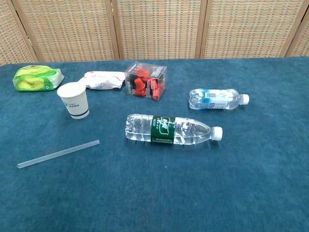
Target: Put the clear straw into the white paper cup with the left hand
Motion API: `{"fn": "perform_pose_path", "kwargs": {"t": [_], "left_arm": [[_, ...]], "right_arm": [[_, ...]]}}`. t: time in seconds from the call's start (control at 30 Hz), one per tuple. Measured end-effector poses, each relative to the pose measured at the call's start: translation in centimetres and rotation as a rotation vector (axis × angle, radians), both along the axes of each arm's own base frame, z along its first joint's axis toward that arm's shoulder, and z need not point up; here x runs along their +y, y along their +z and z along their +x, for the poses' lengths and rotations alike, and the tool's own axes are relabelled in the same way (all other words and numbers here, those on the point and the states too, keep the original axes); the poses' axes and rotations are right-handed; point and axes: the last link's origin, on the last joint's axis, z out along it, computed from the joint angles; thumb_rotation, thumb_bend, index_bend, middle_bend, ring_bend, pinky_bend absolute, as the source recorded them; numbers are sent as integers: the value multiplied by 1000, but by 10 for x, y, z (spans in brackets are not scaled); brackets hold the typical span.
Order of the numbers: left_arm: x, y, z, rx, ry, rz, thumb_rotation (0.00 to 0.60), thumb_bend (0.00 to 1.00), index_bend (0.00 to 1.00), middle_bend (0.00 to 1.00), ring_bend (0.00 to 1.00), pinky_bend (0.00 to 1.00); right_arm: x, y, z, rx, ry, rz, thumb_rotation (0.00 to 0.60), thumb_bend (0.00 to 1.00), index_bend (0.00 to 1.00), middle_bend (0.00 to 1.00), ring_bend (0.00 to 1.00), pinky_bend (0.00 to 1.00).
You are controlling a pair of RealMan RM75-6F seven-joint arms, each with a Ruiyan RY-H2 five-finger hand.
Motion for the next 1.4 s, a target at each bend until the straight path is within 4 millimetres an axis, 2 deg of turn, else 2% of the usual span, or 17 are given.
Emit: {"fn": "perform_pose_path", "kwargs": {"t": [0.3,0.5,0.63,0.8,1.07,1.23,1.4], "left_arm": [[2,-7,1,5,2,-27,600,77,0,0,0,0],[12,-23,10,-25,-11,-96,600,80,0,0,0,0],[24,-43,23,-40,-29,-166,600,81,6,0,0,0],[42,-74,45,-83,-40,-268,600,82,205,0,0,0],[69,-126,90,-143,-29,-419,600,83,304,0,0,0],[80,-148,111,-187,6,-448,600,175,313,0,0,0],[88,-163,124,-229,63,-455,600,238,314,0,0,0]], "right_arm": [[1,0,1,-2,4,4,600,0,0,0,0,0],[0,-3,1,0,2,15,600,0,0,0,0,0],[-2,-5,0,1,-3,22,600,0,0,0,0,0],[-5,-5,-1,-2,-14,28,600,0,0,0,0,0],[-7,-4,-4,-11,-24,31,600,0,0,0,0,0],[-8,-4,-5,-16,-27,35,600,0,0,0,0,0],[-8,-5,-6,-16,-28,39,600,0,0,0,0,0]]}}
